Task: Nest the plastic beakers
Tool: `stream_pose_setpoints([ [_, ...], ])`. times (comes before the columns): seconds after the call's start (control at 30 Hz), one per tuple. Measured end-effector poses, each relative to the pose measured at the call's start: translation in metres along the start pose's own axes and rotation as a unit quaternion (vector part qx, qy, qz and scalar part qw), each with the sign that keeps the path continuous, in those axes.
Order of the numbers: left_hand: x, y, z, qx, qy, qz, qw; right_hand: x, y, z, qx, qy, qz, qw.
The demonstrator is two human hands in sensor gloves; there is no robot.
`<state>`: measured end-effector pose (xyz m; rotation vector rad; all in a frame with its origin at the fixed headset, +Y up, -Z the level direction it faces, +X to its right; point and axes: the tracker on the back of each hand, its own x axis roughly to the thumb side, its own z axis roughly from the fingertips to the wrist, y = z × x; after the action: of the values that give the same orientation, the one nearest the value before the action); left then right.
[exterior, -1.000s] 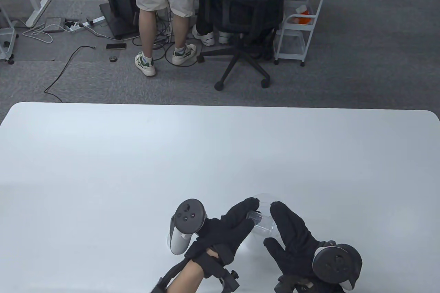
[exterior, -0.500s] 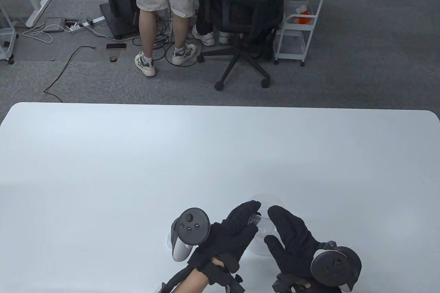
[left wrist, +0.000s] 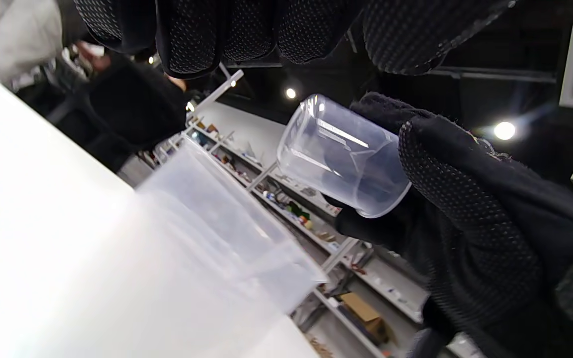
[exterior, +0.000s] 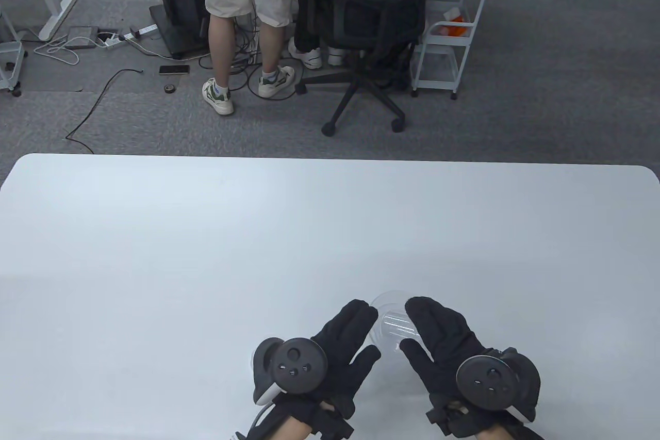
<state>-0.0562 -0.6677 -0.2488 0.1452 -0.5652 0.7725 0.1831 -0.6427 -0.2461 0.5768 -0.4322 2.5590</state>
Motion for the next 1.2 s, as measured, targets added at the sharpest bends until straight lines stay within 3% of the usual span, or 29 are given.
stream_pose_setpoints([
  [0.23,-0.009,-0.004,0.003,-0.007,0.011,-0.041,0.999,-0.002,0.010,-0.011,0.066,0.008,0.110,0.992],
  [0.5,-0.011,-0.004,0.003,-0.008,0.016,-0.039,0.999,-0.003,0.023,-0.017,0.098,0.012,0.135,0.986],
  [0.67,-0.012,0.002,0.003,-0.013,0.025,-0.048,0.998,-0.005,0.020,-0.014,0.080,0.013,0.105,0.991],
  [0.83,-0.022,0.021,0.003,-0.046,0.056,-0.111,0.991,-0.012,0.009,-0.007,0.048,0.019,0.043,0.998],
  [1.2,-0.073,0.045,0.013,-0.135,0.164,-0.239,0.947,-0.021,-0.001,0.016,-0.012,0.024,-0.094,0.995],
])
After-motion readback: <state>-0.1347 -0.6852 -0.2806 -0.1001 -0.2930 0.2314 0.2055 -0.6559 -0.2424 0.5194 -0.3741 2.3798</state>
